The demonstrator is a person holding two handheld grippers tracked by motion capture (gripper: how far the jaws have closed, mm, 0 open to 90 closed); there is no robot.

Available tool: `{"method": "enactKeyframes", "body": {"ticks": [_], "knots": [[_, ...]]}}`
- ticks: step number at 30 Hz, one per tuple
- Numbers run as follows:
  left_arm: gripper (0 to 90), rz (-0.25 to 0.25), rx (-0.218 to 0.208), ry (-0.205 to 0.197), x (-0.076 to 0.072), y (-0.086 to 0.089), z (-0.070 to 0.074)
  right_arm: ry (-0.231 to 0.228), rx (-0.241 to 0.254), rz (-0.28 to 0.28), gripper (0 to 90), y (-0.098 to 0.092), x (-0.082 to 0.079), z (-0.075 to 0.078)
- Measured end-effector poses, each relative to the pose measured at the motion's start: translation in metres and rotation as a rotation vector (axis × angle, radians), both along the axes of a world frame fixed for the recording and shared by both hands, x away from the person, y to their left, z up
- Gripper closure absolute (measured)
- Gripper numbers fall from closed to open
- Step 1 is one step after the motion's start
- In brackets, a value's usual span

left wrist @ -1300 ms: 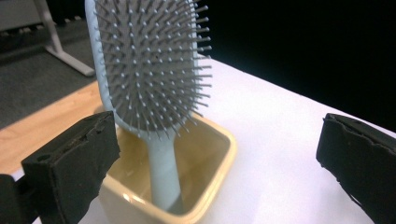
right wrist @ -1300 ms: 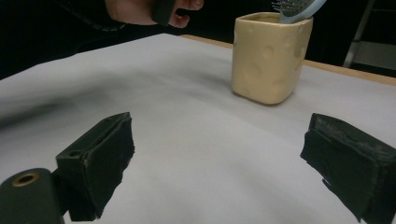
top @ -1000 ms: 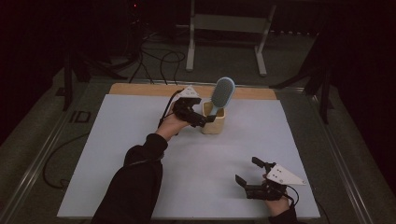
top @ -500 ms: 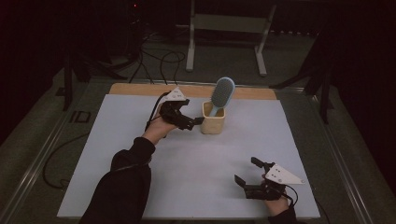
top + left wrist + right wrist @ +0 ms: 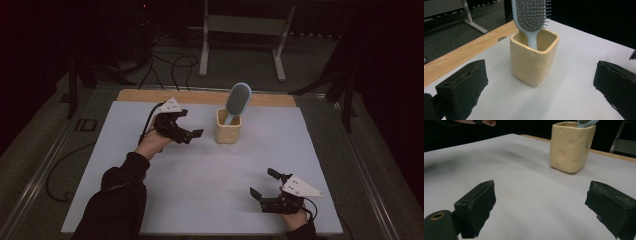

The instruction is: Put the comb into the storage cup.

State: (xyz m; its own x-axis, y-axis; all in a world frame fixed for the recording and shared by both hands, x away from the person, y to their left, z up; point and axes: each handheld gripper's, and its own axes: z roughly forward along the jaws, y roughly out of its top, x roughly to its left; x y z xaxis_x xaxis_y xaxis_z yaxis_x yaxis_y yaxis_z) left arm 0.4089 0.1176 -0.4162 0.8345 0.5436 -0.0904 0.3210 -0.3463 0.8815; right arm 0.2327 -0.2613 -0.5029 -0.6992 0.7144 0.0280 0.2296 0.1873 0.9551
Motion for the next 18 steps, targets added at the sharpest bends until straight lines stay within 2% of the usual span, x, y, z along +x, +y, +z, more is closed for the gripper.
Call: {"method": "enactKeyframes", "body": {"ticks": [2,18], "knots": [[0.0,0.004,0.005,-0.002,-0.005,0.008,0.000,0.003,0.001,0.001,8.3,0.000,0.000,0.000],[0.0,0.032,0.009,-0.001,-0.028,0.040,-0.007,-0.007,-0.003,0.012,8.3,0.000,-0.001,0.001]]}}
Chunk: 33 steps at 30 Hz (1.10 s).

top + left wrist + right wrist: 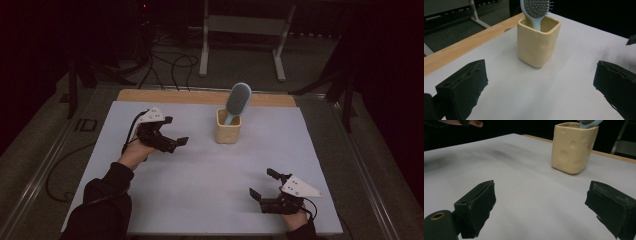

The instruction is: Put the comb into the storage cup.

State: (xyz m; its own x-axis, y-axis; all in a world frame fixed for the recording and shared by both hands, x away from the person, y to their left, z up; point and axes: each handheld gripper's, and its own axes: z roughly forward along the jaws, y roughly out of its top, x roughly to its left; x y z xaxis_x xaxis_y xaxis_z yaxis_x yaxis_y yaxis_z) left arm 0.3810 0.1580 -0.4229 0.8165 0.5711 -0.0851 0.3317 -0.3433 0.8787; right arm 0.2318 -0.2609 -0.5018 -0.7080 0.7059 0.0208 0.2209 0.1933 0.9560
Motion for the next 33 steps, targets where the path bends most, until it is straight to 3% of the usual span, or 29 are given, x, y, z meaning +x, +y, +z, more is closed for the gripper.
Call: {"method": "enactKeyframes", "body": {"ticks": [11,22,33], "knots": [[0.0,0.038,0.023,0.012,-0.025,0.035,-0.011,-0.002,0.002,-0.002,8.3,0.001,0.000,0.001],[0.0,0.077,0.007,0.014,-0.048,0.063,-0.019,-0.001,-0.004,0.000,8.3,0.002,0.000,0.001],[0.0,0.107,0.025,0.013,-0.073,0.081,-0.033,-0.002,-0.008,0.000,8.3,0.002,0.000,0.001]]}}
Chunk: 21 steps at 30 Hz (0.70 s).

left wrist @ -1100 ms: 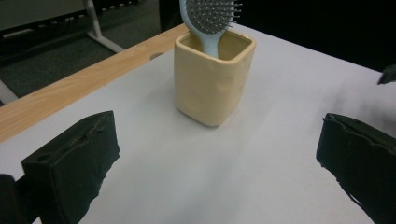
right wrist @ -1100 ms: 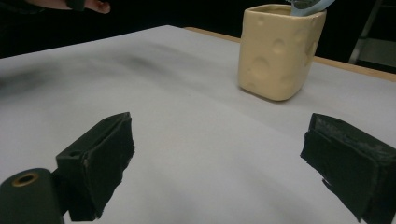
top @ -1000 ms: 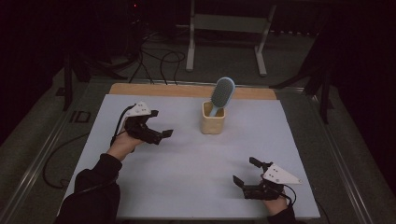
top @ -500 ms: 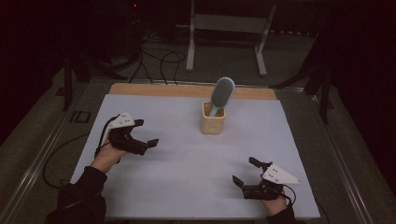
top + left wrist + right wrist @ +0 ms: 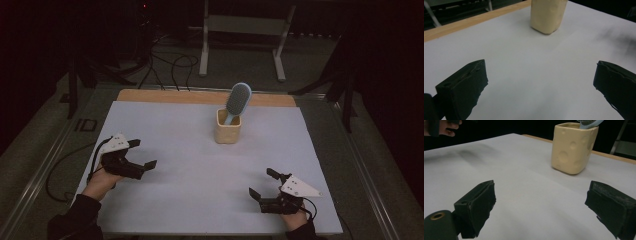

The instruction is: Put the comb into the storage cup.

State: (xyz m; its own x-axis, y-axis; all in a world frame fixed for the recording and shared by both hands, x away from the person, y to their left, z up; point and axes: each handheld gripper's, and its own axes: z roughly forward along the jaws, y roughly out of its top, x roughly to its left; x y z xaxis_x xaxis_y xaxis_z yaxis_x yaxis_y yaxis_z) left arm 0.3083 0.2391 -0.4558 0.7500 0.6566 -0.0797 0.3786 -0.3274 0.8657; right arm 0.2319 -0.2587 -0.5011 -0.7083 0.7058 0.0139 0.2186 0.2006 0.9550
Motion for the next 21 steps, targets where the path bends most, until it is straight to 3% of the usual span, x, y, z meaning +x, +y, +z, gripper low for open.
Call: {"method": "enactKeyframes", "body": {"ticks": [12,17,21], "knots": [[0.0,0.045,0.006,0.005,-0.030,0.017,-0.016,-0.001,-0.003,0.000,8.3,0.001,0.000,0.000],[0.0,0.053,0.021,0.007,-0.041,0.017,-0.025,0.000,-0.004,0.000,8.3,0.001,0.001,0.000],[0.0,0.058,0.009,0.012,-0.048,0.017,-0.031,0.001,-0.006,0.000,8.3,0.001,0.001,0.000]]}}
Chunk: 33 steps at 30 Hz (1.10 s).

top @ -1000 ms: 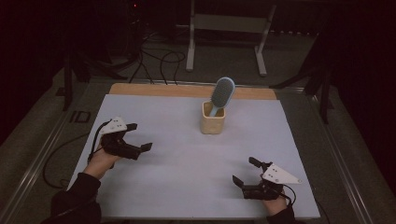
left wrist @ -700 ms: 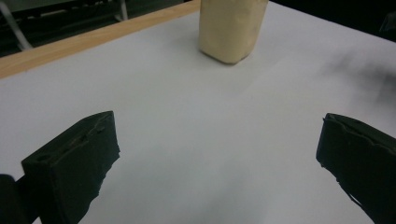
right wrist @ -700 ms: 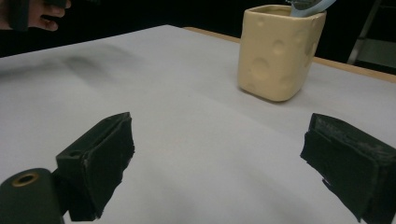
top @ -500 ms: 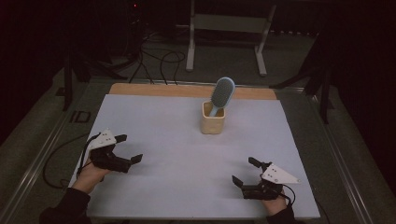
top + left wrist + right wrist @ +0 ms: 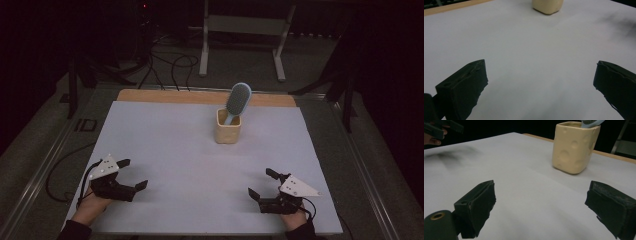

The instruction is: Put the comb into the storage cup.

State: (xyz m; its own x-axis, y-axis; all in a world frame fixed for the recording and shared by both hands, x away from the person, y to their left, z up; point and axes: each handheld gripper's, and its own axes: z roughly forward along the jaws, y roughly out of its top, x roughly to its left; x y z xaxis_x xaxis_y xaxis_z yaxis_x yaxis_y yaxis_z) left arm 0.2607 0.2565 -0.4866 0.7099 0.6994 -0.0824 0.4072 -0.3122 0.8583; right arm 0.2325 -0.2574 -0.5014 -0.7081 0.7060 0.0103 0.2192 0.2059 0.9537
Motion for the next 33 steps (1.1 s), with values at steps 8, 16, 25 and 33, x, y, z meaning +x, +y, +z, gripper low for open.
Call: {"method": "enactKeyframes", "body": {"ticks": [8,16,25,33], "knots": [[0.0,0.039,-0.016,0.022,-0.017,0.007,-0.015,0.001,0.001,0.002,8.3,0.000,0.000,0.000],[0.0,0.052,-0.003,0.015,-0.031,0.008,-0.017,0.001,-0.002,0.003,8.3,0.000,0.001,0.000],[0.0,0.078,0.033,0.008,-0.042,0.011,-0.021,0.007,0.000,0.006,8.3,0.001,0.001,-0.001],[0.0,0.122,0.067,-0.008,-0.038,0.019,-0.026,0.008,-0.005,0.016,8.3,0.002,0.002,-0.002]]}}
